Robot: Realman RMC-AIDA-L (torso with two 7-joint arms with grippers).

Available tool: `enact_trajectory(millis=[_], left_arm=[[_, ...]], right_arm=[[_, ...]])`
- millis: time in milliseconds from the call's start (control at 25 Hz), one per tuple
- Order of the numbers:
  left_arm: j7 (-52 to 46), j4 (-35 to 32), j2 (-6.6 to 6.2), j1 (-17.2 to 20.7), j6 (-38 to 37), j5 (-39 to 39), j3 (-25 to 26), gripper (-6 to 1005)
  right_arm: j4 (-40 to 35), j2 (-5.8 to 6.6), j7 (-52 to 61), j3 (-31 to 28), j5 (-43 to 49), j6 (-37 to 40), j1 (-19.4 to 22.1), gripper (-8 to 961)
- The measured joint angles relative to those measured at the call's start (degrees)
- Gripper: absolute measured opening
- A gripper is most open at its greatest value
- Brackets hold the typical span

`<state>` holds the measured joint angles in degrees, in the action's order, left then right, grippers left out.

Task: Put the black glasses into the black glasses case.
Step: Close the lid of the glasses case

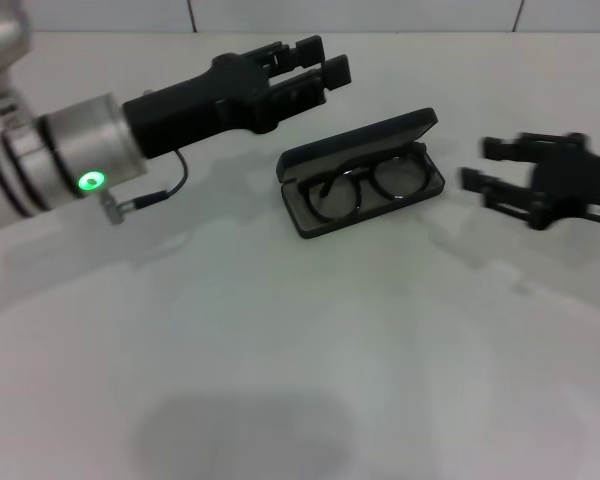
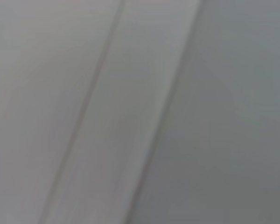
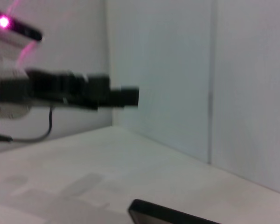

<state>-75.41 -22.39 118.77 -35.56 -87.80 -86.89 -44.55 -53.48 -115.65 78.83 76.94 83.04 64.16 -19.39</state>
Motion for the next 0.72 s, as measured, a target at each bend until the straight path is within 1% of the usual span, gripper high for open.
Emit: enact_trajectory(millis=[120,200,280,360,440,560,640,720], left_arm=[[-1.3,0.1,0.33,-2.5,8.3,-1.8,-0.5,576],[-1.8,0.2,0.52,-4.4,13.4,-3.8,-0.5,576],[-2.9,0.3,0.69,-6.2,18.6,-6.3,-0.6,576],[-4.7,0.4,0.82,-8.0,24.4,-9.0,-1.1,576],[-6.5,0.9,0.96,-9.9,30.5,-10.4,-3.2,575],[-8.0,1.9,1.17,-12.6,37.0,-10.4,-8.6,575],[-8.8,2.0,1.34,-13.5,39.6,-10.3,-11.9,575],[-9.3,2.0,1.53,-14.0,41.2,-10.1,-13.7,575]], right_arm=[[4.4,0.4,-0.9,-5.9,0.5,5.6,0.0,452],[6.5,0.7,-2.1,-8.0,1.1,8.6,0.0,453],[7.2,0.78,-3.7,-8.3,1.2,9.9,0.3,453],[7.6,0.55,-5.1,-8.3,1.2,10.0,0.5,455],[8.1,0.28,-5.7,-8.1,1.3,9.8,0.3,458],[9.5,0.23,-5.9,-8.0,1.3,9.9,-0.7,461],[10.1,0.24,-6.1,-7.9,1.3,9.9,-1.1,464],[10.6,0.23,-6.3,-7.9,1.3,9.9,-1.5,467]])
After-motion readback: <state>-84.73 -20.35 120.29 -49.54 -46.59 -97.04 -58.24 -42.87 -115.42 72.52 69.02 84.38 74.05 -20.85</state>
